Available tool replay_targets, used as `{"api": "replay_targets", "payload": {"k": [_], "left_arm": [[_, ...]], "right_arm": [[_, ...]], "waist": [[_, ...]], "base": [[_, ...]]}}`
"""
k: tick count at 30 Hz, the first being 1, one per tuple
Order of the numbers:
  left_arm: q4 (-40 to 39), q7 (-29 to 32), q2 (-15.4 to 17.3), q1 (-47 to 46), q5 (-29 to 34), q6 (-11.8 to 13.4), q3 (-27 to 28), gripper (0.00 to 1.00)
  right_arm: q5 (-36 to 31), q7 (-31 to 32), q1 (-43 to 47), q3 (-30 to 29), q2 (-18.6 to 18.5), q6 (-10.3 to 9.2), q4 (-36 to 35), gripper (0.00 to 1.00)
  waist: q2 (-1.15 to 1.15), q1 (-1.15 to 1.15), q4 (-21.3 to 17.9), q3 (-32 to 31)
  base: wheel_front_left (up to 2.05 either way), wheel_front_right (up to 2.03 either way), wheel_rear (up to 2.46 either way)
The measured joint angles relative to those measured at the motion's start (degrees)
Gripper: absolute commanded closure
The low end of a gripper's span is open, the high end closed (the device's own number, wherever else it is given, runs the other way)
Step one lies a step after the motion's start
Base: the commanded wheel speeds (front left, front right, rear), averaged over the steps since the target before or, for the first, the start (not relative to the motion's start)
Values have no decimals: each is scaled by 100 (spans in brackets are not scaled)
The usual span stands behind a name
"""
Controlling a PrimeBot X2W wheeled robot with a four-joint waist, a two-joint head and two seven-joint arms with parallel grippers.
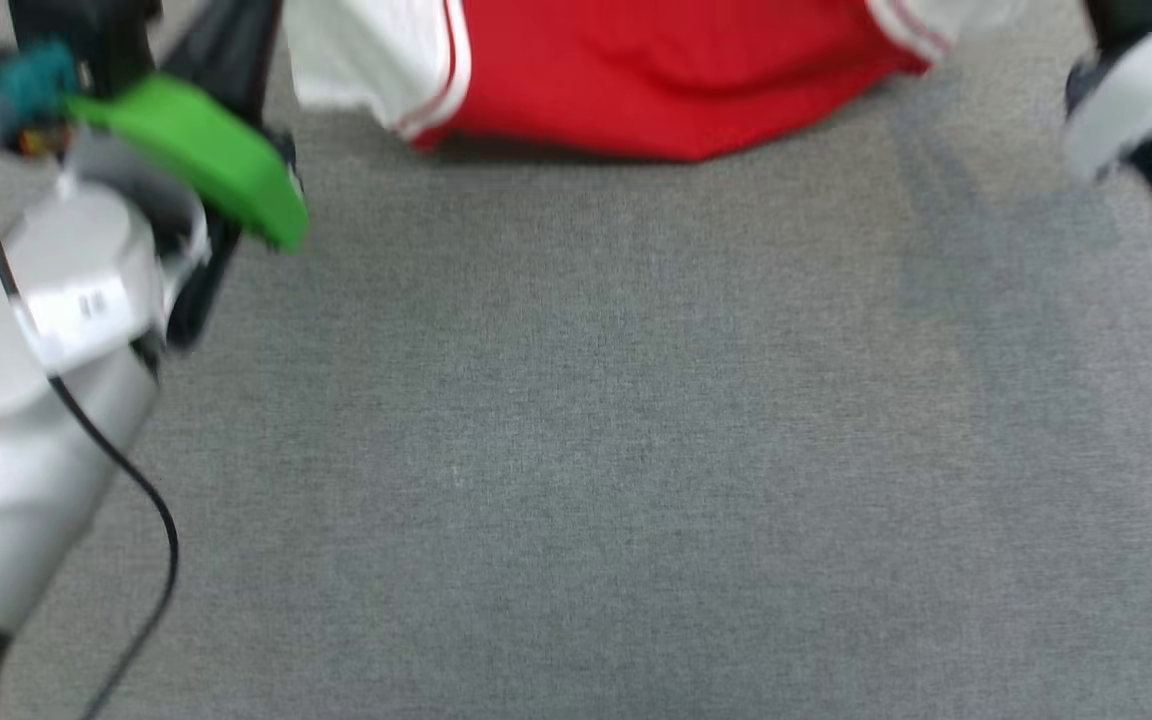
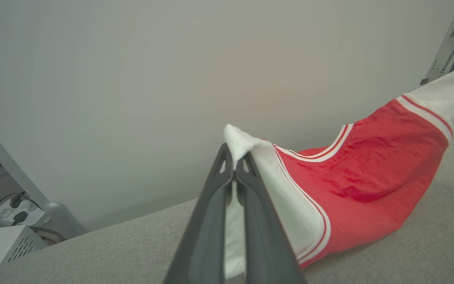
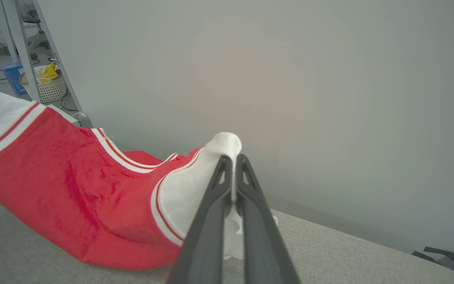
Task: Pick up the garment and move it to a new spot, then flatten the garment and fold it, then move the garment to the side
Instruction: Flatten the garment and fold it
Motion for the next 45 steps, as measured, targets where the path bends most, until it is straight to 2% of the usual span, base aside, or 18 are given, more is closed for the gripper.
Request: {"api": "replay_targets", "payload": {"k": [10,16,30,39,44,45], "left_arm": [[-738,0,57,2758,44,232,829,100],[-844,0,-68,4035,169,259,1201,100],[-617,0,-697,5686,655,302,2175,100],[-710,0,-1087,6663,887,292,2709,100],[-833,0,-1225,6828,1155,166,2930,100],[-869,0,-1245,6825,1198,151,2945,100]], "right_arm": [[66,-45,2235,24,-396,0,-511,100],[187,-46,3418,-318,-509,0,-706,100],[-26,33,5732,-1483,-441,1,-871,100],[-81,533,6995,-2406,-224,5,-1408,100],[-303,876,7319,-2953,-90,4,-1808,100],[-388,936,7322,-3041,-65,4,-1873,55]], "waist": [[0,0,-38,-754],[0,0,-74,-1133],[0,0,-64,-1743],[0,0,-44,-1876],[0,0,1,-1891],[0,0,13,-1890]], "base": [[0,0,0],[0,0,0],[0,0,0],[0,0,0],[0,0,0],[0,0,0]]}}
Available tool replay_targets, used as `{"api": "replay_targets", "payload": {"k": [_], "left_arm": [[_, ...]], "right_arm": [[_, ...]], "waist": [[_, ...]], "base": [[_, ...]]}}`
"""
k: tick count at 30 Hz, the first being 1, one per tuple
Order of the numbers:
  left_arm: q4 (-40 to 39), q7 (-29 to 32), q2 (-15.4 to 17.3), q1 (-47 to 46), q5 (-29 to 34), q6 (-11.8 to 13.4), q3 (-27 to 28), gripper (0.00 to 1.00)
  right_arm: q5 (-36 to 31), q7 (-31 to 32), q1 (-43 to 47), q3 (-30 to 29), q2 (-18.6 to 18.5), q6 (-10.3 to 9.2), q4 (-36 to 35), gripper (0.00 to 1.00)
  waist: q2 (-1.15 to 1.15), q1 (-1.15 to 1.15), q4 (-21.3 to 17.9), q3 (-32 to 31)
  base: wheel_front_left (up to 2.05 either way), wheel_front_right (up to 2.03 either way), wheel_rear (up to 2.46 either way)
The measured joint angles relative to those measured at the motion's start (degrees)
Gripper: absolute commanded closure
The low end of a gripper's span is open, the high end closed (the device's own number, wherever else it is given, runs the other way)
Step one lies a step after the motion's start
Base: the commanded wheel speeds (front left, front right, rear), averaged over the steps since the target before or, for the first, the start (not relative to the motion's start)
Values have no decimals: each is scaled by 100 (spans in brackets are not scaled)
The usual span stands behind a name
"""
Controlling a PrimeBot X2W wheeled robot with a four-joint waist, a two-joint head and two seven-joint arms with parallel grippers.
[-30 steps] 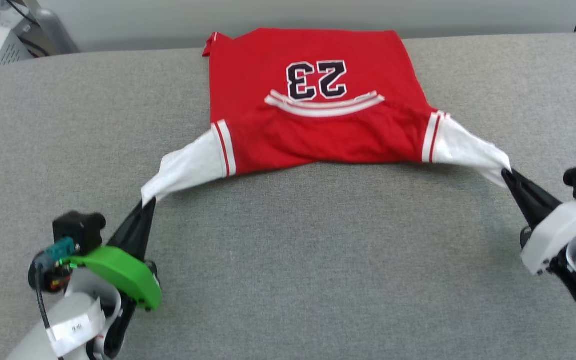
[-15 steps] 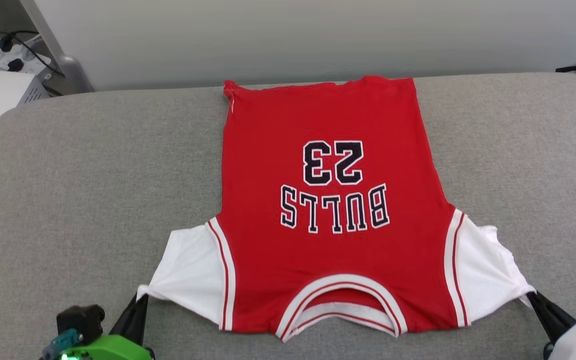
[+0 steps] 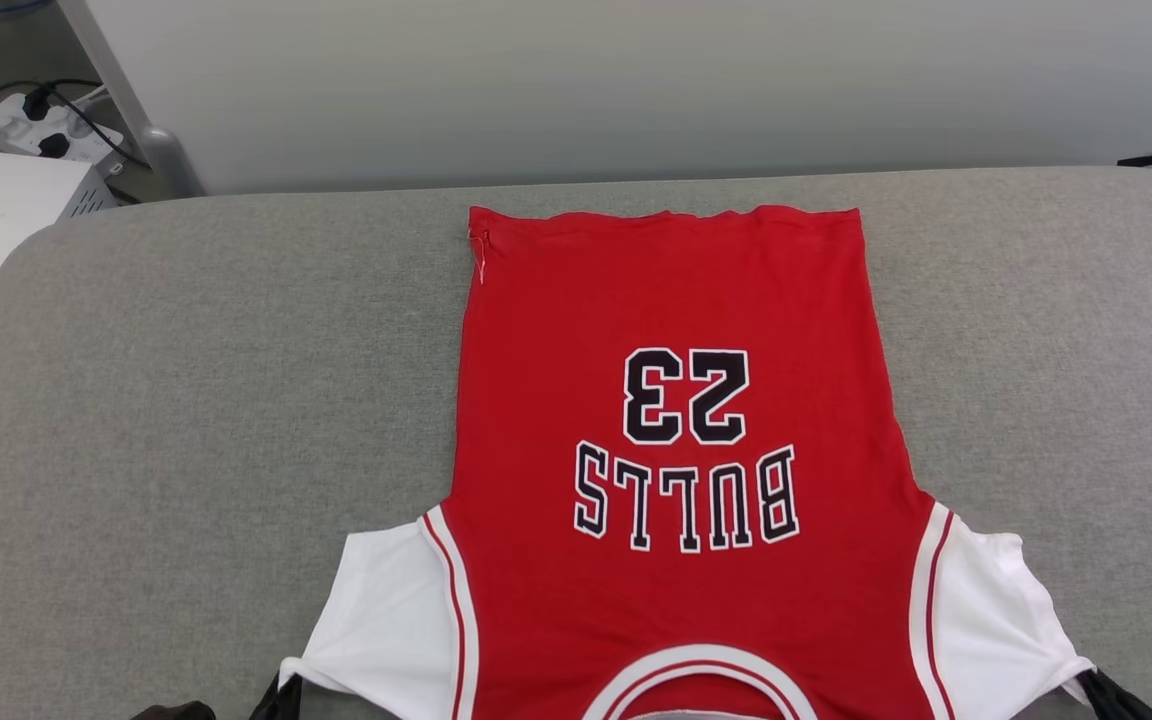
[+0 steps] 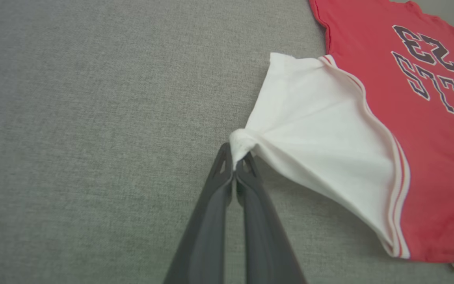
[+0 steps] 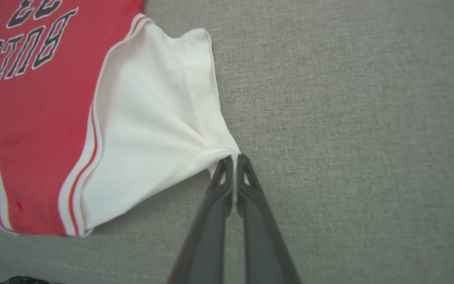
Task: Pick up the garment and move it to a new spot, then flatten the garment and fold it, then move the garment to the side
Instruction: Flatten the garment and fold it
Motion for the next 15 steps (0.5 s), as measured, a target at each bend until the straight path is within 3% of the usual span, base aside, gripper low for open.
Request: {"api": "replay_targets", "payload": {"k": [1,9,15], "left_arm": [[-27,0,-26,-5,38,-1,5,100],[-214,0,-325,-77,312,-4,26,100],[-534,0,-476,-204,598,-8,164,100]], "right_arm": [[-75,45,1,-99,26,0,-65,0],[-637,468,-170,-751,-94,-3,-902,0],[-932,790,-1079,-1493,-453,-4,-1770,0]], "waist": [[0,0,11,2],[0,0,68,124],[0,0,179,350]], "base": [[0,0,0],[0,0,0],[0,0,0]]}}
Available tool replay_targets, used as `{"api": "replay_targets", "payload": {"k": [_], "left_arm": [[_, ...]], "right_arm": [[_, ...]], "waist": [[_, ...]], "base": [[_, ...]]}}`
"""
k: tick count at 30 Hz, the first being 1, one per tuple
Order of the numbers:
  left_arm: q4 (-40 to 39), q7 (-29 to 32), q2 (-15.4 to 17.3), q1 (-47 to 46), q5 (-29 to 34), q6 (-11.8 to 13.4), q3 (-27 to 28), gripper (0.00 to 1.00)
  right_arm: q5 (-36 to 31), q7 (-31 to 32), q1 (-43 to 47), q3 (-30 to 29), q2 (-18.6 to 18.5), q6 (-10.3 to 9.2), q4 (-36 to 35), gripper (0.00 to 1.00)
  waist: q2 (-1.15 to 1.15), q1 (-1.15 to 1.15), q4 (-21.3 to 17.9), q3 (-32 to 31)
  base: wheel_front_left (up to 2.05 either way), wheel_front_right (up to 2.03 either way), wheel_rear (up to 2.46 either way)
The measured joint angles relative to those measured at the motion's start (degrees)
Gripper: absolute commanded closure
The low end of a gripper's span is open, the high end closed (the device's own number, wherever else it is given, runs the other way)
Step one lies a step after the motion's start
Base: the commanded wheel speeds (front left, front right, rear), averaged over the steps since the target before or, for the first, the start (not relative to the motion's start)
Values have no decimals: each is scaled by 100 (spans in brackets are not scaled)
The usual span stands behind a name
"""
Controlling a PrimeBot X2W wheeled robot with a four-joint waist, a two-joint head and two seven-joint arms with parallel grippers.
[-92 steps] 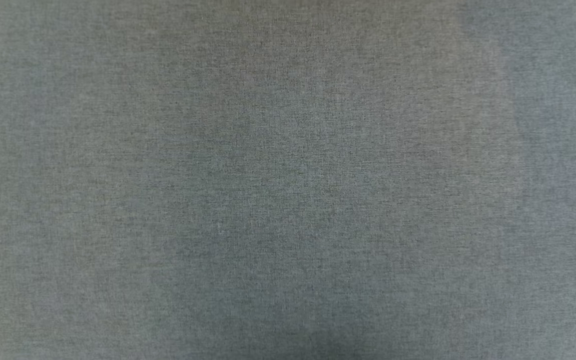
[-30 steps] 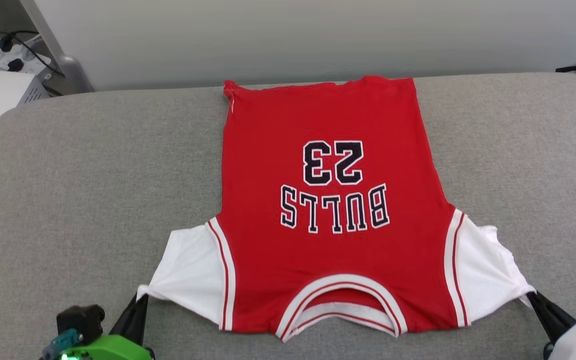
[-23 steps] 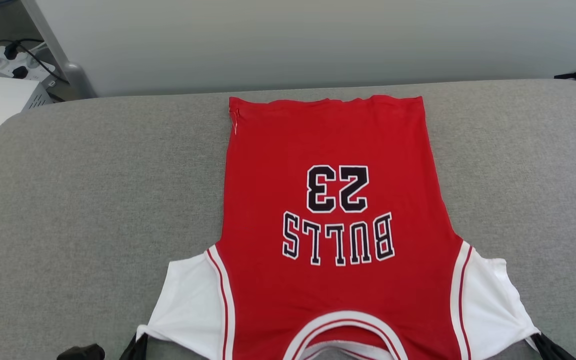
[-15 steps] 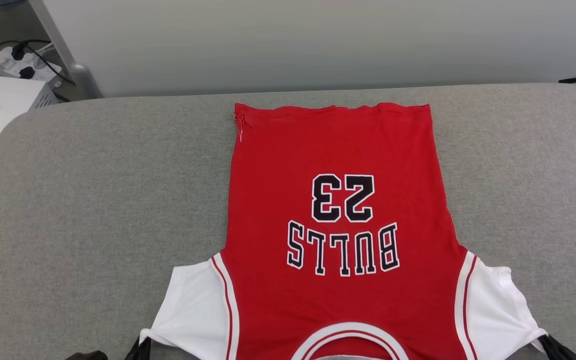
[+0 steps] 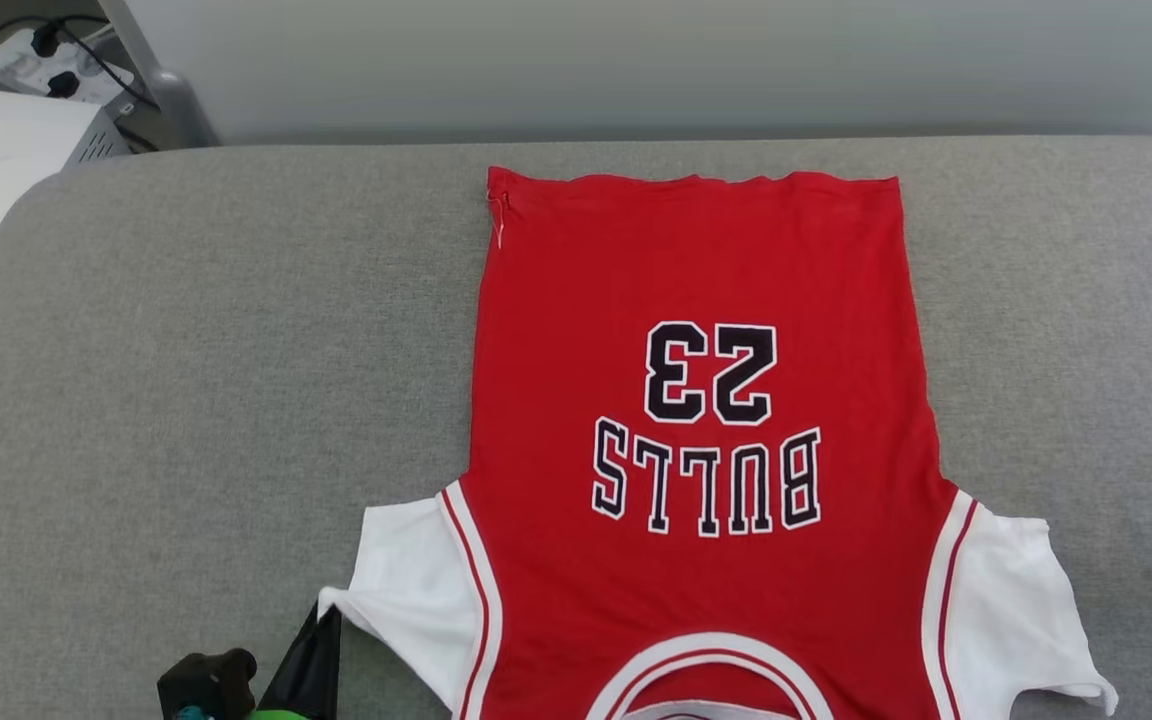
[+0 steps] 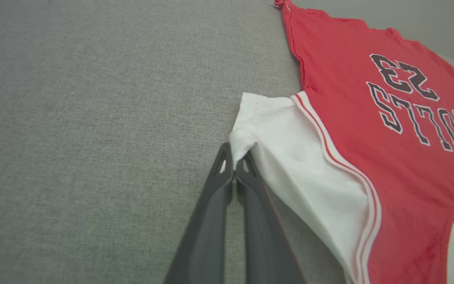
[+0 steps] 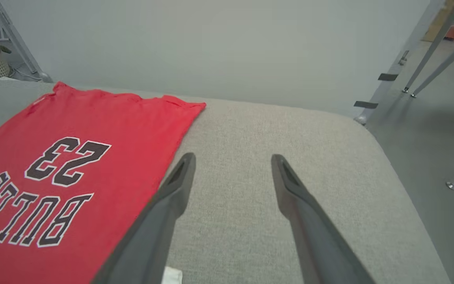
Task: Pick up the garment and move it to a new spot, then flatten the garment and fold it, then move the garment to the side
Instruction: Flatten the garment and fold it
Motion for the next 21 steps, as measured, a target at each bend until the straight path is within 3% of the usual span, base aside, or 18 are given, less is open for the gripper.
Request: {"api": "replay_targets", "payload": {"k": [6,10,18,21], "left_arm": [[-311,0,-170,-382,282,-57,68,100],[-510,0,-339,-583,439,-146,110,100],[-773,0,-772,-797,777,-383,215,100],[-831,0,-898,-961,904,-501,240,100]], "right_arm": [[-118,786,-1619,-144,-403,0,-412,0],[-7,1683,-2748,149,-565,0,-296,0],[366,4554,-4806,894,-515,0,1143,0],[227,5217,-5419,921,-439,0,1692,0]], "waist": [[0,0,202,392],[0,0,361,705],[0,1,714,1442],[0,1,867,1733]], "base": [[0,0,0],[0,0,0],[0,0,0],[0,0,0]]}}
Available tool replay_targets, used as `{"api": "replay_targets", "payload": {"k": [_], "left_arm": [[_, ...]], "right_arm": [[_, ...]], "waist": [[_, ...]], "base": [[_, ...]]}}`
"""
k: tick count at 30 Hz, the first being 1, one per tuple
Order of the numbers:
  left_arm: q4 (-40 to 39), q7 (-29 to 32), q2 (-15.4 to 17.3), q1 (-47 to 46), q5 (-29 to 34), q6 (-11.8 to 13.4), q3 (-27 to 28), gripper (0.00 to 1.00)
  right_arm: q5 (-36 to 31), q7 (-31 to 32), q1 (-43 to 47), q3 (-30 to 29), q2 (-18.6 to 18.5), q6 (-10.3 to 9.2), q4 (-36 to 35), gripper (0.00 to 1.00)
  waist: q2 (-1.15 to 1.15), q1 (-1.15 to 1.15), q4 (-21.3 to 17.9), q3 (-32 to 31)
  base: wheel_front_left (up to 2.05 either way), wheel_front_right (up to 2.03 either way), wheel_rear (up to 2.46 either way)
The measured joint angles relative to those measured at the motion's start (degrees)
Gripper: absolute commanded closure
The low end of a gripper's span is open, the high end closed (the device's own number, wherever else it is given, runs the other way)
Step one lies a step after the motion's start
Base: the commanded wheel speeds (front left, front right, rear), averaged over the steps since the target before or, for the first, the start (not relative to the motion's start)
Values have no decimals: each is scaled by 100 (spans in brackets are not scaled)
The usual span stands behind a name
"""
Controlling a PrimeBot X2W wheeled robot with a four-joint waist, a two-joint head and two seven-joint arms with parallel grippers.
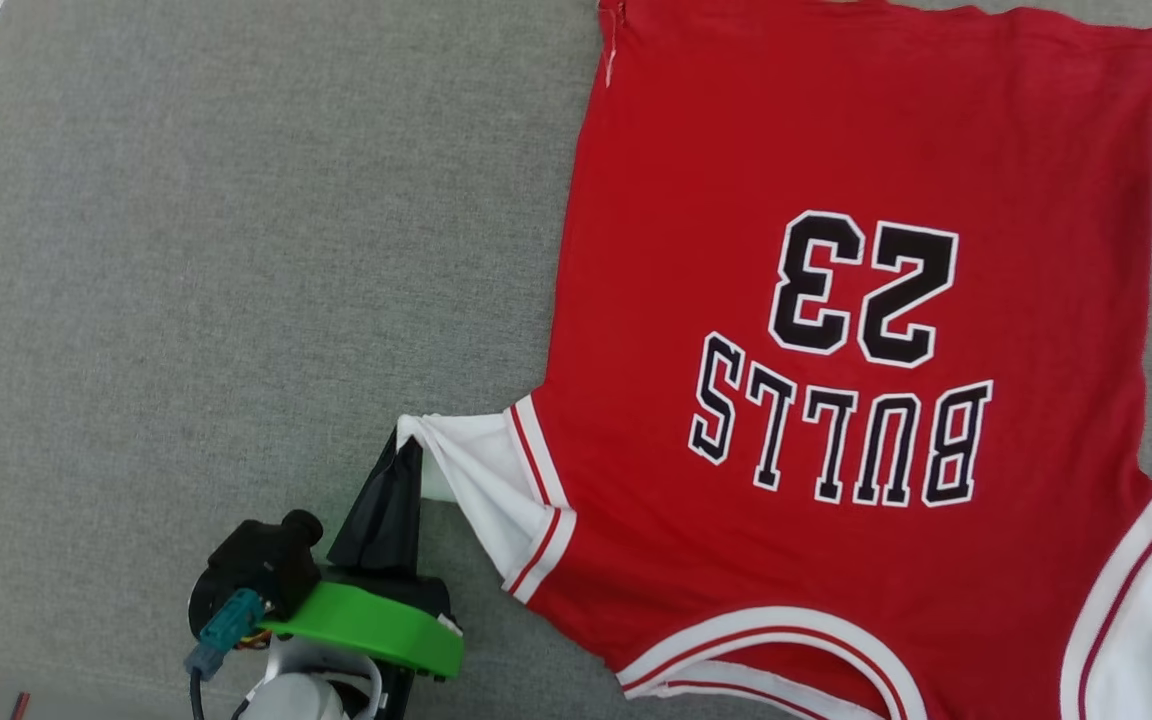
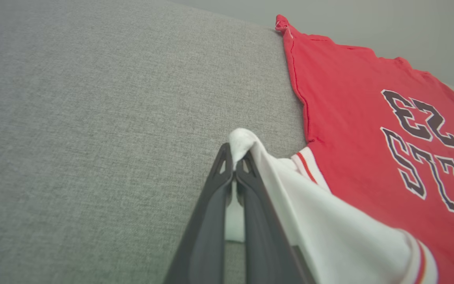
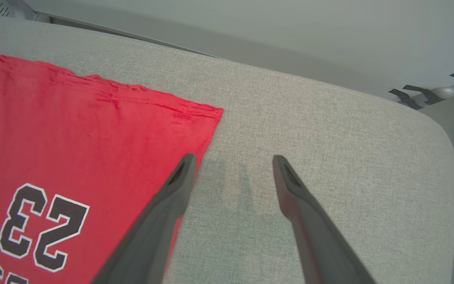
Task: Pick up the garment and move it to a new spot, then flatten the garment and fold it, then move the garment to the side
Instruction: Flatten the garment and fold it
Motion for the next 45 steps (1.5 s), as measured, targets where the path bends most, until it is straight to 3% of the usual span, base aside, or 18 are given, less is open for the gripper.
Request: {"api": "replay_targets", "payload": {"k": [8,19,20,21,22,34,40,45], "left_arm": [[-158,0,-246,-252,224,-213,21,100],[-243,-1,-396,-361,315,-349,36,100],[-250,-1,-399,-363,319,-349,41,100],[-257,-1,-401,-363,323,-354,47,100],[-258,-1,-402,-363,330,-357,56,100],[-164,0,-421,-219,492,-358,176,100],[-55,0,-401,51,570,-377,327,100],[92,0,-348,253,573,-383,402,100]], "right_arm": [[-565,480,-937,88,266,0,878,0],[-780,314,-920,100,240,-1,1614,0],[-758,315,-920,97,219,-1,1614,19],[-730,314,-921,91,193,-1,1607,91],[-717,292,-921,93,172,-1,1597,100],[-348,-492,-620,561,256,-1,1580,100],[227,-980,-133,1013,-167,-1,1017,100],[788,-1395,828,1168,-667,-1,347,100]], "waist": [[0,0,400,679],[-1,0,907,1240],[0,0,928,1256],[0,0,948,1267],[0,0,957,1268],[0,0,817,687],[0,0,660,204],[0,-1,458,-253]], "base": [[0,0,0],[0,0,0],[0,0,0],[0,0,0],[0,0,0],[0,0,0],[0,0,0],[0,0,0]]}}
